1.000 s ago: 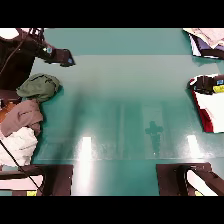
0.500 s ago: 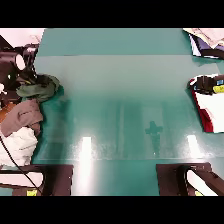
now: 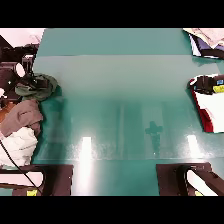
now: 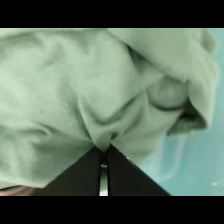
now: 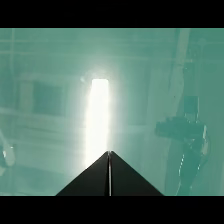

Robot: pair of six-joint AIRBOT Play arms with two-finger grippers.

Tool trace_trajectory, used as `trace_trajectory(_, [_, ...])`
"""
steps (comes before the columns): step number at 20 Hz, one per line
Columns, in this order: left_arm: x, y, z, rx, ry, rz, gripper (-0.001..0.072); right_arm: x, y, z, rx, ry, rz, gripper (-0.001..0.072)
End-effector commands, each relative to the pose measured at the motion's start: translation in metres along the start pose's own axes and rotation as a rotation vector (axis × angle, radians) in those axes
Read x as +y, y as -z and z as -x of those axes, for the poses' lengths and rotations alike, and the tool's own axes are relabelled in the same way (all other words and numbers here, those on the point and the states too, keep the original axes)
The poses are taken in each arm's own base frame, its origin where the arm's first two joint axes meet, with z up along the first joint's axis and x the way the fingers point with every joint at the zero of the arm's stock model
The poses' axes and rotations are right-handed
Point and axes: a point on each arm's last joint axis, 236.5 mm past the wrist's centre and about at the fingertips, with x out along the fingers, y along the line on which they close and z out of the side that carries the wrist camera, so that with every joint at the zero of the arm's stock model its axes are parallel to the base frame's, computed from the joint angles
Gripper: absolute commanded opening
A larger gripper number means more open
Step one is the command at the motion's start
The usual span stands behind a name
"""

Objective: Fold the shirts.

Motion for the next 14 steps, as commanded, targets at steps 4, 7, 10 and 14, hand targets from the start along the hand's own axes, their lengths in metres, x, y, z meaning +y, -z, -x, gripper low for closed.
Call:
trace_trajectory(4, [-0.040,-0.092,0.165,-0.364,0.092,-0.159,0.0026,0.012,-0.027,0.028,-0.098,0.000,0.039,0.0022])
trace_trajectory(7, [-0.105,-0.108,0.328,-0.676,0.276,-0.355,0.0027,0.026,-0.059,0.066,-0.227,0.002,0.085,0.0023])
trace_trajectory(10, [-0.168,-0.071,0.436,-0.827,0.529,-0.500,0.0026,0.040,-0.081,0.100,-0.334,0.003,0.123,0.0023])
trace_trajectory(14, [-0.240,-0.022,0.484,-0.829,0.837,-0.653,0.0027,0.051,-0.092,0.127,-0.402,0.004,0.153,0.0022])
